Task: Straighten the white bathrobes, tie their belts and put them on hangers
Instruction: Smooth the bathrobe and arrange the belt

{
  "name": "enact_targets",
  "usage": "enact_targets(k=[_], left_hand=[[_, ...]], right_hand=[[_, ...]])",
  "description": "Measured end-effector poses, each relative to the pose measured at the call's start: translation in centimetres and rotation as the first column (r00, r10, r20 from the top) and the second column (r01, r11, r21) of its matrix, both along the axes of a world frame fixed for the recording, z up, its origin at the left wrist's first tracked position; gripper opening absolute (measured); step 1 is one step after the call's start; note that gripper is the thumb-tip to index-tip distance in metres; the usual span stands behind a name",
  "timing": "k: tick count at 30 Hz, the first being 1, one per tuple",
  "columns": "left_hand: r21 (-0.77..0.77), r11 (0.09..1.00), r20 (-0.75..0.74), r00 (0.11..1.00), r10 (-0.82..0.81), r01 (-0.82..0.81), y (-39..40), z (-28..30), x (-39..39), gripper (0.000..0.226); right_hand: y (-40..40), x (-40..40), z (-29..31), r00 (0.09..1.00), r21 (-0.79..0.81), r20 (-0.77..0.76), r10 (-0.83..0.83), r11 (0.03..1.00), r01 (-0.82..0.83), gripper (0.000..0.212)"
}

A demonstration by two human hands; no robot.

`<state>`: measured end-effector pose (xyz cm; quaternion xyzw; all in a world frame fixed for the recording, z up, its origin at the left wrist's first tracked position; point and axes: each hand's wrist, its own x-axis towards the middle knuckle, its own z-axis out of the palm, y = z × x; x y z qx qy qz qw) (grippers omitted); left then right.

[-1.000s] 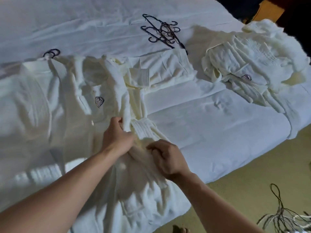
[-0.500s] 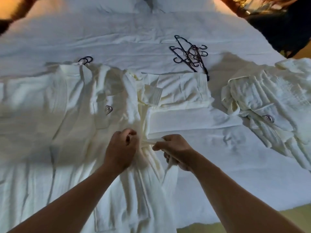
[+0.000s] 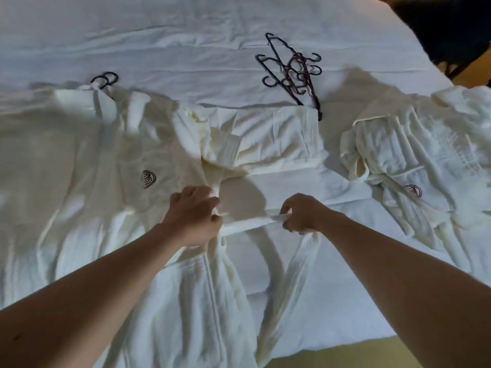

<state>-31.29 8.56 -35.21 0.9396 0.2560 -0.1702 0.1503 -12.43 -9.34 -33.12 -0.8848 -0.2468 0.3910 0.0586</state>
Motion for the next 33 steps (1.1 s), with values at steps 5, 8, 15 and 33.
enact_targets(k=[5, 8, 15, 33], left_hand=[[-0.017, 1.0, -0.104, 0.995, 0.012, -0.013, 1.9, 0.5, 3.4, 0.033], [0.009, 0.996, -0.065, 0.994, 0.085, -0.084, 2.8, -0.1, 5.4, 0.035], [0.304, 0.942, 0.102, 0.988, 0.118, -0.144, 6.0, -3.3, 10.7, 0.076], [-0.098, 0.973, 0.477, 0.848, 0.231, -0.21, 6.1, 0.3, 26.8, 0.056]], right_hand=[[-3.3, 5.2, 0.0, 0.602, -0.007, 0.774, 0.197, 0.953, -0.303, 0.043], [-3.7, 7.1, 0.0, 0.837, -0.523, 0.398, 0.375, 0.843, -0.129, 0.044], [6.2, 7.4, -0.8, 0.95, -0.125, 0.133, 0.284, 0.955, -0.268, 0.056], [11.9, 21.5, -5.9, 0.535, 0.328, -0.424, -0.731, 0.427, 0.843, 0.013]])
